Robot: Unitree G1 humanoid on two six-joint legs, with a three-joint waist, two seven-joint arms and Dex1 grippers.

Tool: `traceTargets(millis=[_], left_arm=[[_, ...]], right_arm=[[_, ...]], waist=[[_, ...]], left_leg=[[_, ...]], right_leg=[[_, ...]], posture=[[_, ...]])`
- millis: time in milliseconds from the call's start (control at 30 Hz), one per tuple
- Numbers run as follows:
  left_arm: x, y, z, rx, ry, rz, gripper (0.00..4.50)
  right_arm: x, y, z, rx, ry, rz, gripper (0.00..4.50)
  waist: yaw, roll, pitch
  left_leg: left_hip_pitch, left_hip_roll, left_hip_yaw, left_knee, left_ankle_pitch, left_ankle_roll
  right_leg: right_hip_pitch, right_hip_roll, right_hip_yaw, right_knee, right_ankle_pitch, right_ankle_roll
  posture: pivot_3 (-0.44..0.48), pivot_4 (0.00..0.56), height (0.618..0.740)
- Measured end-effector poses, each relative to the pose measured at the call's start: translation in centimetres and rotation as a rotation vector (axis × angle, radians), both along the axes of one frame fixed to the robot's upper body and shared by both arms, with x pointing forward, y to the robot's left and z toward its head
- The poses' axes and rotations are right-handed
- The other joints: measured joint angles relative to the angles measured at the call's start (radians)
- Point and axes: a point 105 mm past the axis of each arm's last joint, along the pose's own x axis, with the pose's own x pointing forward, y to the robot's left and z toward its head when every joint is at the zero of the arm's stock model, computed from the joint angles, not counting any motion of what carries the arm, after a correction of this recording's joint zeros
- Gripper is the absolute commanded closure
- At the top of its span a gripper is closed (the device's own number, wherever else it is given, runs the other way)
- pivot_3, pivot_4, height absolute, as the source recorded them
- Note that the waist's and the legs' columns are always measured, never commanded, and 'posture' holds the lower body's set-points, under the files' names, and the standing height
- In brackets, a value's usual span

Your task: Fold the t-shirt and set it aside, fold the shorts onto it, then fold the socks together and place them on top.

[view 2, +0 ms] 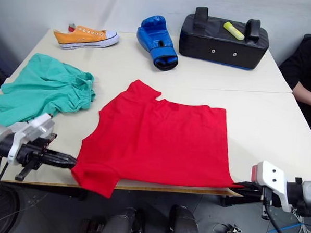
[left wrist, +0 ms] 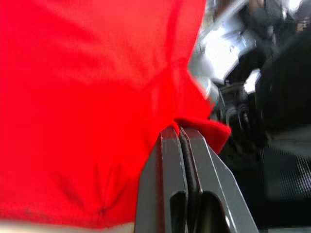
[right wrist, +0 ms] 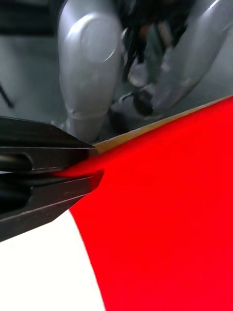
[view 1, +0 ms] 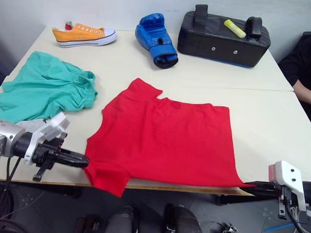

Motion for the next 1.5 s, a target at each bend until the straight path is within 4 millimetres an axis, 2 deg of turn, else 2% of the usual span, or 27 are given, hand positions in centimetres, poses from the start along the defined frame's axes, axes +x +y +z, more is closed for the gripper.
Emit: traceTargets(millis=[67, 133, 267, 333, 400, 500, 700, 767, 867, 1000, 1100, 1133, 1200, 1267, 1333, 1367, 1400, 1467, 1500], left_arm=[[2.1, -0.6, 0.8, -0.096, -0.018, 0.034, 4.5], [4.0, -1.3, 0.8, -0.158, 0.005, 0.084, 4.5], [7.5, -1.6, -1.2, -0.146, 0.045, 0.232, 4.5], [9.5, -1.7, -1.7, -0.15, 0.065, 0.326, 4.5], [10.6, -1.7, -1.6, -0.154, 0.072, 0.373, 4.5], [11.2, -1.2, -2.1, -0.133, 0.088, 0.427, 4.5], [11.2, -0.9, -2.9, -0.101, 0.108, 0.461, 4.5], [11.3, -1.0, -3.1, -0.1, 0.118, 0.474, 4.5], [11.5, -1.1, -3.1, -0.128, 0.131, 0.502, 3.88], [11.9, -0.4, -2.0, -0.182, 0.126, 0.549, 2.66], [12.1, 0.7, 1.3, -0.267, 0.061, 0.584, 1.66], [11.9, 1.0, 2.4, -0.286, 0.037, 0.584, 1.43], [10.7, 0.5, 4.9, -0.322, -0.012, 0.529, 1.43], [8.2, -0.9, 6.1, -0.304, -0.069, 0.407, 1.43], [5.3, -2.8, 4.7, -0.258, -0.058, 0.263, 1.43], [4.4, -3.5, 3.5, -0.233, -0.04, 0.217, 1.4], [3.7, -3.9, 2.3, -0.197, -0.038, 0.192, 1.4], [3.1, -4.5, -0.2, -0.13, -0.039, 0.164, 1.78], [3.3, -4.9, -0.8, -0.125, -0.045, 0.161, 2.01]], right_arm=[[0.5, 0.4, 0.8, 0.055, 0.042, -0.003, 4.47], [1.1, 0.7, 1.1, 0.11, 0.116, -0.024, 4.47], [2.8, 0.8, 0.6, 0.187, 0.264, -0.108, 4.47], [4.5, 0.3, 0.2, 0.214, 0.328, -0.211, 4.47], [5.3, 0.0, -0.1, 0.232, 0.371, -0.274, 4.47], [5.9, -0.1, -1.1, 0.236, 0.413, -0.319, 4.47], [7.0, -0.3, -1.9, 0.208, 0.378, -0.361, 4.47], [7.1, -0.3, -2.1, 0.208, 0.371, -0.367, 4.08], [7.6, -0.5, -1.9, 0.214, 0.337, -0.368, 3.17], [8.2, -1.5, 0.1, 0.239, 0.241, -0.395, 1.78], [8.1, -1.9, 4.2, 0.267, 0.087, -0.408, 0.65], [7.9, -1.8, 5.2, 0.273, 0.048, -0.405, 0.4], [7.0, -0.6, 6.7, 0.293, -0.016, -0.378, 0.4], [6.1, 1.8, 7.1, 0.312, -0.064, -0.32, 0.4], [5.2, 4.1, 6.2, 0.313, -0.076, -0.272, 0.4], [5.0, 4.9, 5.7, 0.308, -0.079, -0.265, 0.79], [4.9, 5.6, 5.2, 0.284, -0.091, -0.261, 0.99], [4.6, 7.2, 3.5, 0.236, -0.095, -0.238, 1.65], [4.5, 7.8, 2.5, 0.213, -0.092, -0.233, 2.04]], waist=[[0.012, 0.0, 0.0], [0.019, 0.0, 0.0], [0.022, 0.0, -0.001], [0.021, -0.001, -0.001], [0.021, -0.001, -0.001], [0.017, -0.001, -0.001], [0.012, -0.001, -0.001], [0.014, -0.001, -0.001], [0.014, -0.001, -0.001], [0.012, -0.001, -0.001], [0.013, -0.001, -0.001], [0.013, -0.001, -0.001], [0.012, -0.002, -0.001], [0.006, -0.001, -0.001], [0.0, 0.001, -0.002], [-0.001, 0.001, -0.002], [-0.001, 0.001, -0.002], [-0.001, 0.001, -0.002], [0.002, 0.0, -0.002]], left_leg=[[0.0, 0.0, -0.001, 0.001, 0.001, 0.001], [-0.001, 0.0, -0.001, 0.002, 0.001, 0.001], [-0.003, -0.001, -0.001, 0.004, 0.002, 0.006], [-0.008, -0.001, -0.001, 0.008, 0.003, 0.007], [-0.018, -0.001, 0.0, 0.016, 0.003, 0.008], [-0.018, 0.0, 0.002, 0.017, 0.003, 0.008], [-0.017, 0.0, 0.002, 0.018, 0.002, 0.008], [-0.017, 0.0, 0.002, 0.018, 0.001, 0.008], [-0.018, -0.001, 0.002, 0.018, 0.002, 0.008], [-0.018, 0.0, 0.002, 0.018, 0.002, 0.008], [-0.018, 0.0, 0.002, 0.018, 0.001, 0.008], [-0.017, 0.0, 0.002, 0.018, 0.001, 0.007], [-0.017, 0.0, 0.001, 0.017, -0.001, 0.004], [-0.016, 0.0, 0.001, 0.015, -0.002, 0.002], [-0.014, 0.0, 0.001, 0.014, -0.003, 0.001], [-0.015, 0.0, 0.002, 0.014, -0.002, 0.0], [-0.014, 0.0, 0.002, 0.013, -0.002, 0.0], [-0.014, 0.0, 0.002, 0.013, -0.001, -0.002], [-0.015, 0.0, 0.001, 0.013, -0.001, -0.002]], right_leg=[[0.0, 0.0, -0.001, 0.0, 0.0, 0.0], [0.001, 0.0, -0.001, 0.0, 0.001, 0.001], [-0.001, 0.0, -0.002, 0.002, 0.001, 0.001], [-0.004, -0.001, -0.002, 0.004, 0.001, 0.001], [-0.014, -0.001, -0.002, 0.011, 0.001, 0.001], [-0.014, 0.0, -0.002, 0.012, 0.001, 0.001], [-0.014, -0.001, -0.001, 0.013, 0.001, 0.002], [-0.014, -0.002, -0.001, 0.013, 0.001, 0.002], [-0.014, -0.002, -0.001, 0.013, 0.001, 0.002], [-0.014, -0.002, -0.001, 0.013, 0.001, 0.002], [-0.014, -0.001, -0.001, 0.013, 0.001, 0.002], [-0.014, -0.001, -0.001, 0.013, 0.001, 0.002], [-0.013, -0.001, -0.001, 0.012, 0.001, 0.002], [-0.013, -0.001, 0.0, 0.011, 0.001, 0.002], [-0.011, -0.001, 0.001, 0.01, 0.0, 0.003], [-0.012, -0.001, 0.001, 0.01, 0.0, 0.003], [-0.012, -0.001, 0.001, 0.01, 0.0, 0.003], [-0.012, -0.001, 0.001, 0.01, 0.0, 0.002], [-0.013, -0.001, 0.001, 0.01, 0.0, 0.002]], posture=[[0.0, 0.15, 0.74], [0.0, 0.15, 0.74], [0.0, 0.15, 0.74], [0.0, 0.15, 0.74], [0.0, 0.15, 0.74], [0.0, 0.15, 0.74], [0.0, 0.15, 0.74], [0.0, 0.15, 0.74], [0.0, 0.15, 0.74], [0.0, 0.15, 0.74], [0.0, 0.15, 0.74], [0.0, 0.15, 0.74], [0.0, 0.15, 0.74], [0.0, 0.15, 0.74], [0.0, 0.15, 0.74], [0.0, 0.15, 0.74], [0.0, 0.15, 0.74], [0.0, 0.15, 0.74], [0.0, 0.15, 0.74]])
